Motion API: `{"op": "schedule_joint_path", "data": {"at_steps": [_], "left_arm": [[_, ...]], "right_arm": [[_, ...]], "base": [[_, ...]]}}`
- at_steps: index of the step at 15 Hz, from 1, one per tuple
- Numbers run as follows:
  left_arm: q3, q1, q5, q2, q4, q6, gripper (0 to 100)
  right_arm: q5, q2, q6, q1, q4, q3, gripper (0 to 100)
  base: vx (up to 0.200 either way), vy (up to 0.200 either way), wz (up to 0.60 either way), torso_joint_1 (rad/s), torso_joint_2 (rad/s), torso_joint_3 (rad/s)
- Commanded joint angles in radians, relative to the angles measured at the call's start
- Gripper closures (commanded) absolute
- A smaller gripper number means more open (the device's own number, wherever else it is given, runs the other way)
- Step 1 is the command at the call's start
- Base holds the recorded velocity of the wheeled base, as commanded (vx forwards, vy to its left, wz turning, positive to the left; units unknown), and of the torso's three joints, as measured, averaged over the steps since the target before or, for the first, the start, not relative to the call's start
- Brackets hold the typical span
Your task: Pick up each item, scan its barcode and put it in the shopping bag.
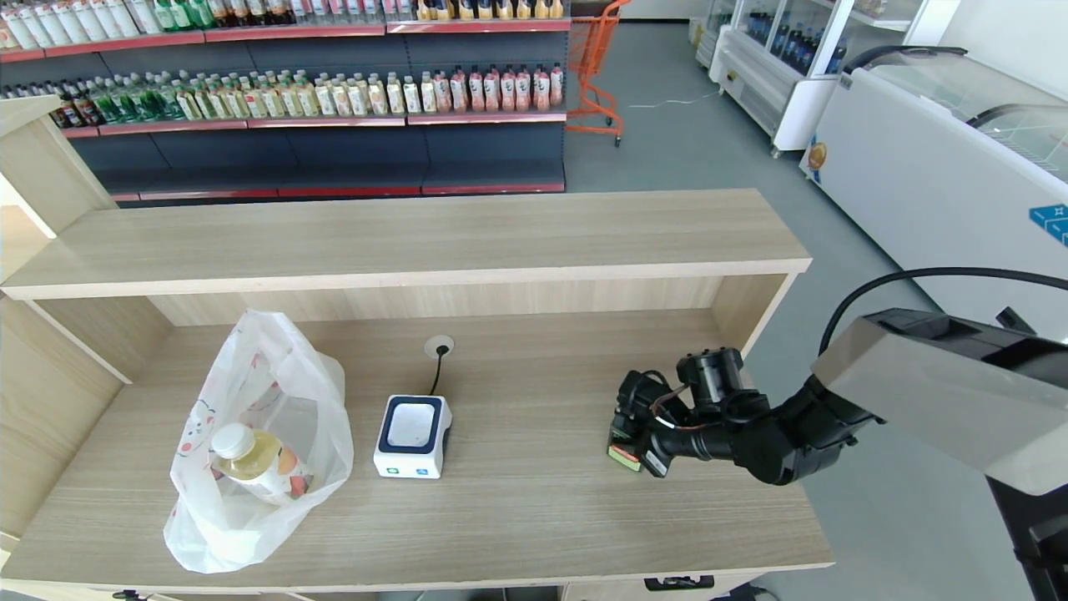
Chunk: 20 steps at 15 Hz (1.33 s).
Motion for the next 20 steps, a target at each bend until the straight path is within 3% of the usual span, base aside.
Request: {"op": "schedule_joint_path", "data": {"at_steps": [1, 4, 7, 8, 9, 12, 13, 15, 17, 19, 20], "left_arm": [[0.000, 0.000, 0.000, 0.000, -0.001, 0.000, 0], [0.000, 0.000, 0.000, 0.000, -0.001, 0.000, 0], [0.000, 0.000, 0.000, 0.000, -0.001, 0.000, 0], [0.000, 0.000, 0.000, 0.000, -0.001, 0.000, 0], [0.000, 0.000, 0.000, 0.000, -0.001, 0.000, 0], [0.000, 0.000, 0.000, 0.000, -0.001, 0.000, 0], [0.000, 0.000, 0.000, 0.000, -0.001, 0.000, 0], [0.000, 0.000, 0.000, 0.000, -0.001, 0.000, 0], [0.000, 0.000, 0.000, 0.000, -0.001, 0.000, 0], [0.000, 0.000, 0.000, 0.000, -0.001, 0.000, 0], [0.000, 0.000, 0.000, 0.000, -0.001, 0.000, 0]], "right_arm": [[0.000, -0.006, 0.003, -0.003, 0.001, 0.011, 100], [0.001, -0.049, 0.016, -0.010, -0.009, 0.051, 100], [0.000, -0.230, 0.230, -0.041, -0.082, 0.198, 100], [-0.006, -0.337, 0.286, -0.079, -0.133, 0.306, 100], [-0.009, -0.448, 0.259, -0.136, -0.162, 0.409, 100], [0.021, -0.624, -0.163, -0.259, -0.205, 0.536, 100], [0.095, -0.646, -0.316, -0.283, -0.246, 0.560, 100], [0.405, -0.649, -0.608, -0.314, -0.260, 0.582, 100], [0.638, -0.643, -1.056, -0.285, -0.257, 0.577, 100], [0.765, -0.646, -1.432, -0.187, -0.211, 0.582, 100], [0.771, -0.655, -1.556, -0.138, -0.170, 0.576, 100]], "base": [[0.000, 0.000, 0.00, 0.000, 0.00, 0.000], [0.000, 0.000, 0.00, 0.000, 0.00, 0.000], [0.000, 0.000, 0.00, 0.000, 0.00, 0.000], [0.000, 0.000, 0.00, 0.000, 0.00, 0.000], [0.000, 0.000, 0.00, 0.000, 0.00, 0.000], [0.000, 0.000, 0.00, 0.000, 0.00, 0.000], [0.000, 0.000, 0.00, 0.000, 0.00, 0.000], [0.000, 0.000, 0.00, 0.000, 0.00, 0.000], [0.000, 0.000, 0.00, 0.000, 0.00, 0.000], [0.000, 0.000, 0.00, 0.000, 0.00, 0.000], [0.000, 0.000, 0.00, 0.000, 0.00, 0.000]]}}
